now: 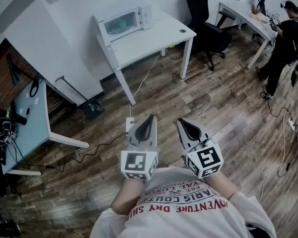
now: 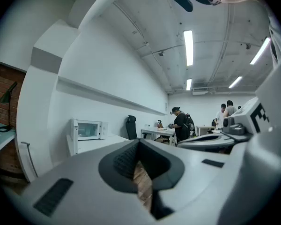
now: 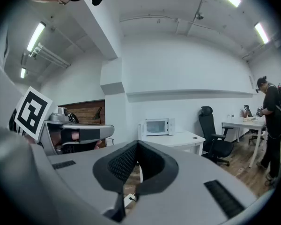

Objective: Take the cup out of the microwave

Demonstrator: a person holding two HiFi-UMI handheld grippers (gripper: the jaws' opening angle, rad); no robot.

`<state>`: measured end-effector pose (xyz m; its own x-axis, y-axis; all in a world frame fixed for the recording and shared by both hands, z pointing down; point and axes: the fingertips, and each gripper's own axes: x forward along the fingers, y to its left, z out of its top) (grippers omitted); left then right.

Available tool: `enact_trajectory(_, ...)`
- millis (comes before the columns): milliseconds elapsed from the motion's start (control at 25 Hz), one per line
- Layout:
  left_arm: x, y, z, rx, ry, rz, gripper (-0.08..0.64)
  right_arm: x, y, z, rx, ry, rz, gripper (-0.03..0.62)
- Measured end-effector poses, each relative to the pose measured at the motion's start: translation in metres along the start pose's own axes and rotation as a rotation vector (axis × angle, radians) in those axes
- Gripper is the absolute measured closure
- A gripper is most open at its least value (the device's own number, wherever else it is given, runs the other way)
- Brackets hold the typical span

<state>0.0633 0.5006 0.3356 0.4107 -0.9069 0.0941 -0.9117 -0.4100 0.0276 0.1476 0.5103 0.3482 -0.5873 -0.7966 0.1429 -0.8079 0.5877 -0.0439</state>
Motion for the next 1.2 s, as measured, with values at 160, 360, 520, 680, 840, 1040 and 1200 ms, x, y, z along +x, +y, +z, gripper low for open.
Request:
enact_trajectory(160, 0.006, -0.006, -0.001, 0.012, 0.006, -0.003, 0.554, 0.000, -0.008, 0.001, 0.003, 0.002, -0.005, 0.588)
enact_trajectory(360, 0.013, -0.015, -0.008, 0.018, 0.023, -0.014, 0.554, -0.002, -0.019, -0.003, 0.027, 0.000, -0.009, 0.588)
enact_trajectory(520, 0.018, -0.015, -0.015, 0.006, 0.042, -0.012, 0.554, 0.000, -0.024, -0.008, 0.054, 0.008, -0.007, 0.588)
enact_trajectory(680, 0.032, -0.012, -0.028, -0.024, 0.078, -0.019, 0.554, 0.005, -0.031, -0.017, 0.064, 0.029, -0.010, 0.588)
enact_trajectory(840, 0.051, -0.012, -0.040, -0.040, 0.112, -0.045, 0.554, 0.016, -0.048, -0.030, 0.098, 0.061, -0.029, 0.588)
enact_trajectory(1040, 0.091, 0.008, -0.045, -0.016, 0.122, -0.061, 0.554, 0.051, -0.075, -0.034, 0.110, 0.066, -0.060, 0.588)
enact_trajectory(1200, 0.136, 0.040, -0.040, -0.032, 0.118, -0.068, 0.554, 0.095, -0.101, -0.029, 0.113, 0.076, -0.079, 0.588)
